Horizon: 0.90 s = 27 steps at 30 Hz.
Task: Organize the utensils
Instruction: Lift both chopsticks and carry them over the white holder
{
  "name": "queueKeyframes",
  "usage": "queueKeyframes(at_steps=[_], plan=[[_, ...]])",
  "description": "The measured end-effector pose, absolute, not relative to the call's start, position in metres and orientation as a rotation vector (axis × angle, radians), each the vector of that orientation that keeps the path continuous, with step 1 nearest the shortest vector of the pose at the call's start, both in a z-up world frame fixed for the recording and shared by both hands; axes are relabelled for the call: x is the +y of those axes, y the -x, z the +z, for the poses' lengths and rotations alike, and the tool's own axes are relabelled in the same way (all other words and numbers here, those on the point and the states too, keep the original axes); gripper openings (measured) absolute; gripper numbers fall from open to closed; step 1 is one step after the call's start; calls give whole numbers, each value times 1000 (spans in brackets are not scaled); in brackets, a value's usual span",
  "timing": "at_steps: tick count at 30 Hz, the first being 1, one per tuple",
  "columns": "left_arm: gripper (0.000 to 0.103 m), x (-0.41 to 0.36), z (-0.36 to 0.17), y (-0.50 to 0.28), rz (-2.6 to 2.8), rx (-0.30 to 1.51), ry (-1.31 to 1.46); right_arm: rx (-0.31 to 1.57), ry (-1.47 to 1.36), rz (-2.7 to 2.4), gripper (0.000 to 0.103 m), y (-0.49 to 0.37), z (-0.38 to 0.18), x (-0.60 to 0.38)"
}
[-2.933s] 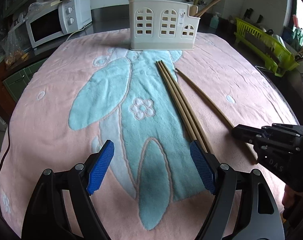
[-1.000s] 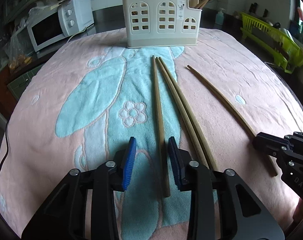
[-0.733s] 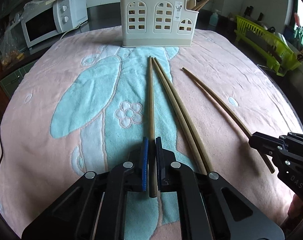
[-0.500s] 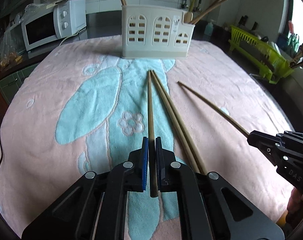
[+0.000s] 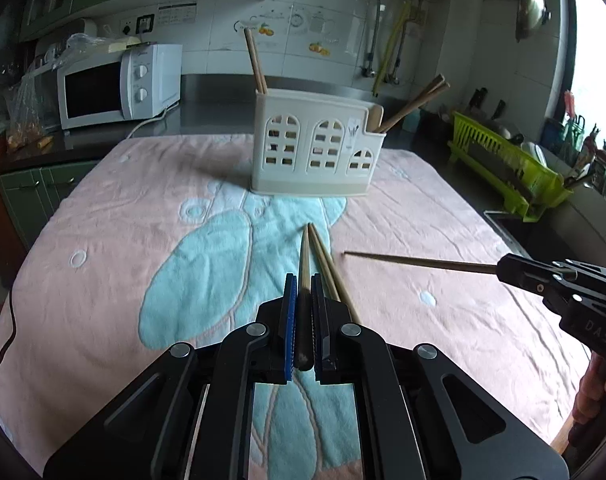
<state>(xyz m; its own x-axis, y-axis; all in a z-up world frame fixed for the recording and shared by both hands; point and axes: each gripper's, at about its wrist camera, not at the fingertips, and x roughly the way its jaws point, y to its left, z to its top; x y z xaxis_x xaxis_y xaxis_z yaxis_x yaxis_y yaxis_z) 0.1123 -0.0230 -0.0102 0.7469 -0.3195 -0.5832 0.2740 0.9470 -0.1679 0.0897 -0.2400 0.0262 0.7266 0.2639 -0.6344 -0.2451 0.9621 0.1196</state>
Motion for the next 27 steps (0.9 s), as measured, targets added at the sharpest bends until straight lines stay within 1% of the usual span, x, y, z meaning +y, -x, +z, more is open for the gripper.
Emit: queueKeyframes(at_steps=[6, 13, 23, 27], plan=[[5, -25, 2, -116, -345, 610, 63, 681, -20, 291, 7, -97, 37, -237], [5, -16, 24, -134, -369, 589, 120, 673, -20, 306, 7, -109, 44, -237], [5, -15, 64, -160, -383, 561, 122, 662, -18, 344, 7, -141, 75, -245], [5, -17, 87, -169, -388, 528, 109, 638, -9, 357, 7, -156, 101, -250]])
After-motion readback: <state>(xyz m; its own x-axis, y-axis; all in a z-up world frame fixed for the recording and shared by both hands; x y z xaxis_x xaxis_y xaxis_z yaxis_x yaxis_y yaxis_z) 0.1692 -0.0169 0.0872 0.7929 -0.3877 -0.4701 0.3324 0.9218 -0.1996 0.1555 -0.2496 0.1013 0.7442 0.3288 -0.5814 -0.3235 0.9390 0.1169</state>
